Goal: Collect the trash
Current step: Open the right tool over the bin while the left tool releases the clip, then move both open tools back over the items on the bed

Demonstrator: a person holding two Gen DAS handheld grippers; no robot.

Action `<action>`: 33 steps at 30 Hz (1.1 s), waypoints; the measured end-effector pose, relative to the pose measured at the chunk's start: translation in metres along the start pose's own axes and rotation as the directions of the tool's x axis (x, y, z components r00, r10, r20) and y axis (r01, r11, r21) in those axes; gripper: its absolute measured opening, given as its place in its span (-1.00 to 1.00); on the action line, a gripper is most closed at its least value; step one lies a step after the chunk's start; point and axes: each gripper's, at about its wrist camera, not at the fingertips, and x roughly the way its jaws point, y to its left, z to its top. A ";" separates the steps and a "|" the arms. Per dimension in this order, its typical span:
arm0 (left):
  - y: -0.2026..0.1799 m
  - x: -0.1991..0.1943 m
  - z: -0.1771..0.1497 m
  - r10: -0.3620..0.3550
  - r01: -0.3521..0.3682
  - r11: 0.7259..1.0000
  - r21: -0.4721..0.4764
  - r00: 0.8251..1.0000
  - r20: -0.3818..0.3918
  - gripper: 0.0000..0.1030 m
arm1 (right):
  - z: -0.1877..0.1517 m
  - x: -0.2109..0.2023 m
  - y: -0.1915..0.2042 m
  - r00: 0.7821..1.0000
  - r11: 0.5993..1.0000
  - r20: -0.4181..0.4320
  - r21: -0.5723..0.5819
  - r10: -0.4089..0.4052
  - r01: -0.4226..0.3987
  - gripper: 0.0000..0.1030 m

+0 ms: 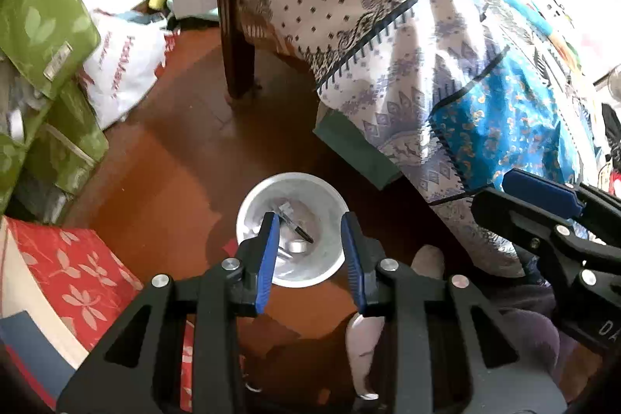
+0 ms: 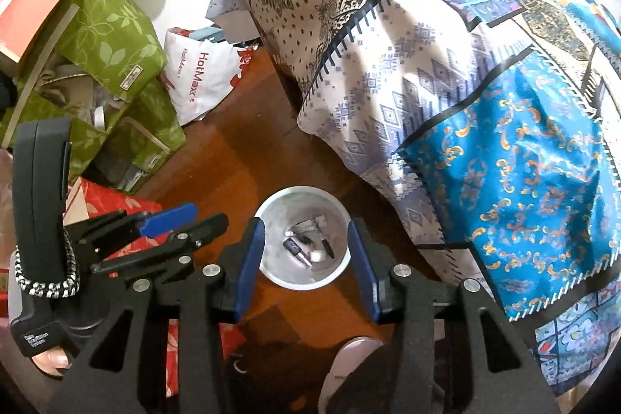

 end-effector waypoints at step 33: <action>-0.164 -0.225 -0.046 -0.084 -0.046 0.966 0.254 0.873 0.480 -0.38 | -0.092 -0.263 -0.051 0.789 0.992 0.600 0.082 -0.130 0.101 -0.20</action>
